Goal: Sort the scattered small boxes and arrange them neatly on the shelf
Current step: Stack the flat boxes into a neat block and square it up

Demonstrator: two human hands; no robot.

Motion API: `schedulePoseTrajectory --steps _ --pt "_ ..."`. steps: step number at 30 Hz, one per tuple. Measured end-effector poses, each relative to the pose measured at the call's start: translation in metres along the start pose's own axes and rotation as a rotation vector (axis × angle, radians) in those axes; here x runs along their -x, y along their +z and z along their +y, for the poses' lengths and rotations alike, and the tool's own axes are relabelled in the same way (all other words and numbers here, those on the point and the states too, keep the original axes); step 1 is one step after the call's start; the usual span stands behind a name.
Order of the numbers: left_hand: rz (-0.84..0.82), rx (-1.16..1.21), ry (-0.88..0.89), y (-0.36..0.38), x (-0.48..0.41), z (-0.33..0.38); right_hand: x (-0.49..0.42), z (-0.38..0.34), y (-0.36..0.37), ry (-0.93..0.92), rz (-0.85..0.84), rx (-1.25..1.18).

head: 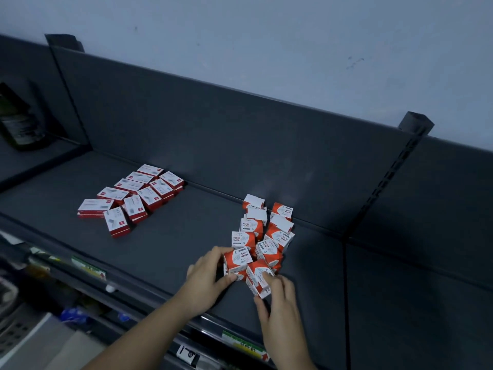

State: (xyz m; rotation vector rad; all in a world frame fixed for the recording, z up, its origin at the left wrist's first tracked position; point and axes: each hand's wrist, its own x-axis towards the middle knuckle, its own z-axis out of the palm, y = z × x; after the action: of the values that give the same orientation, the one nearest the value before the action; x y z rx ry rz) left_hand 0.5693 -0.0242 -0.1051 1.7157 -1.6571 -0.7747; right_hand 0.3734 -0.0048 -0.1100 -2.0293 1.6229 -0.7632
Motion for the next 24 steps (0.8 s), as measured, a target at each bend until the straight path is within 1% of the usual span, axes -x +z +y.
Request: schedulePoseTrajectory --steps 5,11,16,19,21,23,24 --pt "0.009 -0.002 0.002 0.001 -0.001 0.001 -0.003 0.009 0.009 -0.029 0.072 -0.018" --pt "0.013 0.039 0.024 0.000 0.000 0.002 -0.002 0.012 0.011 -0.076 0.091 -0.035" --pt "0.016 0.227 0.006 -0.002 0.006 -0.004 0.003 0.008 0.004 -0.140 0.126 -0.071" --pt "0.010 0.349 -0.001 -0.009 0.006 -0.010 0.005 0.001 0.002 -0.154 0.120 0.020" --pt "-0.004 0.369 0.009 -0.019 0.005 -0.014 0.005 -0.007 0.003 -0.150 0.111 0.106" --pt "-0.021 0.316 0.058 -0.038 0.005 -0.023 0.003 -0.022 0.005 -0.171 0.143 0.173" --pt "-0.032 0.250 0.102 -0.052 0.006 -0.030 0.000 -0.035 0.006 -0.171 0.171 0.172"
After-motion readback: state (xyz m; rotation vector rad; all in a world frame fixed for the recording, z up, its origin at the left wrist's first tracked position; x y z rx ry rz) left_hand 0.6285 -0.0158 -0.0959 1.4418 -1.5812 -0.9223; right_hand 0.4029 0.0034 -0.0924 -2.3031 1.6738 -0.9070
